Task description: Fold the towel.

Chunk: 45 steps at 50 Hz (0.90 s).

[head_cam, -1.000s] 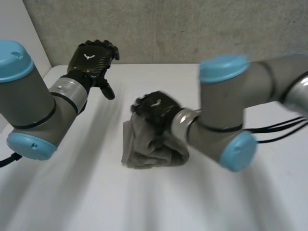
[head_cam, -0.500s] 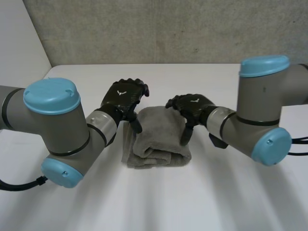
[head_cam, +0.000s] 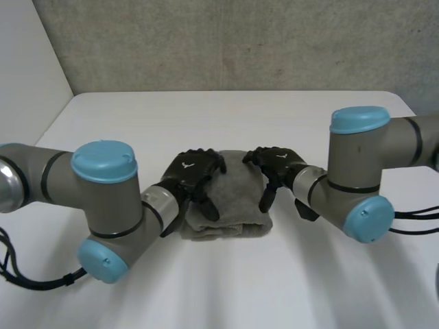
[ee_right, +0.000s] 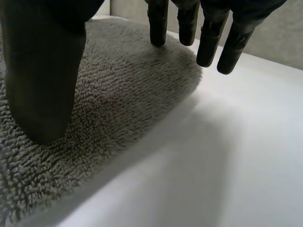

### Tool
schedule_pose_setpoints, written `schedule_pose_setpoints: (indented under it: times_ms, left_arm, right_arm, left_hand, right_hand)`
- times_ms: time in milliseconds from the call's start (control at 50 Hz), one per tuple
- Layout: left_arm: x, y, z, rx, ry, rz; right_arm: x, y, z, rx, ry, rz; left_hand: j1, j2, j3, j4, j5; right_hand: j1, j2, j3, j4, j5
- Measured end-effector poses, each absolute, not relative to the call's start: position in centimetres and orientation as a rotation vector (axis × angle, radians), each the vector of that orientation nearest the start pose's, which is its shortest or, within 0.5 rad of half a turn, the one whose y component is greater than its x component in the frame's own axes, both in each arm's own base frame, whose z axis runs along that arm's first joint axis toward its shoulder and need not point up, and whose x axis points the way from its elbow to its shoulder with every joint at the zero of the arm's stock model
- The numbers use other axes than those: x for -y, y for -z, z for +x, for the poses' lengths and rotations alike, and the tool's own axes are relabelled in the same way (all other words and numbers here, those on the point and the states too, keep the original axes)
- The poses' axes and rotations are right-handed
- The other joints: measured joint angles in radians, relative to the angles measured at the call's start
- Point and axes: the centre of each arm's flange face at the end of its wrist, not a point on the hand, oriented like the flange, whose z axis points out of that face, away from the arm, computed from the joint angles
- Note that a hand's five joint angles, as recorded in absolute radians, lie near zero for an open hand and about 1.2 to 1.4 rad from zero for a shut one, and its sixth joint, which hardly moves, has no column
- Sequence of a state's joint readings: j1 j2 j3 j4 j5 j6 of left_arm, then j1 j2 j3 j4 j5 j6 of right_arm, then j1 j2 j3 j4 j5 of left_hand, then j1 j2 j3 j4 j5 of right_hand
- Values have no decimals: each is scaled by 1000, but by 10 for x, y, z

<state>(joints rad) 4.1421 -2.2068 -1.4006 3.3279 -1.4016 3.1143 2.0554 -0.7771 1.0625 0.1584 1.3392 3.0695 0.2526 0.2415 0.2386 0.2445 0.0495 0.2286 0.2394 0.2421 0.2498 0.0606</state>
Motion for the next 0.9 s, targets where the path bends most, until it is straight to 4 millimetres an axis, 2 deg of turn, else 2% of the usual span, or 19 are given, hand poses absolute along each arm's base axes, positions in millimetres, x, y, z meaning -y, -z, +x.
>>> schedule_pose_setpoints:
  times_ms: [180,260,420,540,700,820,900]
  left_arm:
    - [277,-142,-304,-2737,2006,911]
    - [279,-138,-295,-2706,1973,925]
    - [274,-131,-291,-2711,1925,951]
    - [271,-131,-292,-2716,1925,956]
    - [274,-168,-293,-2631,2069,923]
    - [279,-226,-288,-2487,2282,820]
    - [278,-261,-282,-2400,2378,749]
  right_arm:
    - [292,-141,353,-2158,1351,-813]
    - [287,-134,361,-2153,1314,-804]
    - [285,-117,370,-2159,1277,-804]
    - [286,-121,372,-2148,1298,-811]
    - [290,-181,363,-2066,1443,-779]
    - [297,-252,334,-2011,1672,-682]
    - [298,-283,317,-1998,1799,-625]
  left_hand:
    - [0,0,0,0,0]
    - [0,0,0,0,0]
    - [0,0,0,0,0]
    - [0,0,0,0,0]
    - [0,0,0,0,0]
    - [-2,0,0,0,0]
    - [-2,0,0,0,0]
  right_hand:
    - [-1,0,0,0,0]
    - [-6,0,-3,0,0]
    - [-20,0,-11,0,0]
    - [-20,0,-12,0,0]
    - [-20,0,-12,0,0]
    - [-20,0,-12,0,0]
    - [-20,0,-12,0,0]
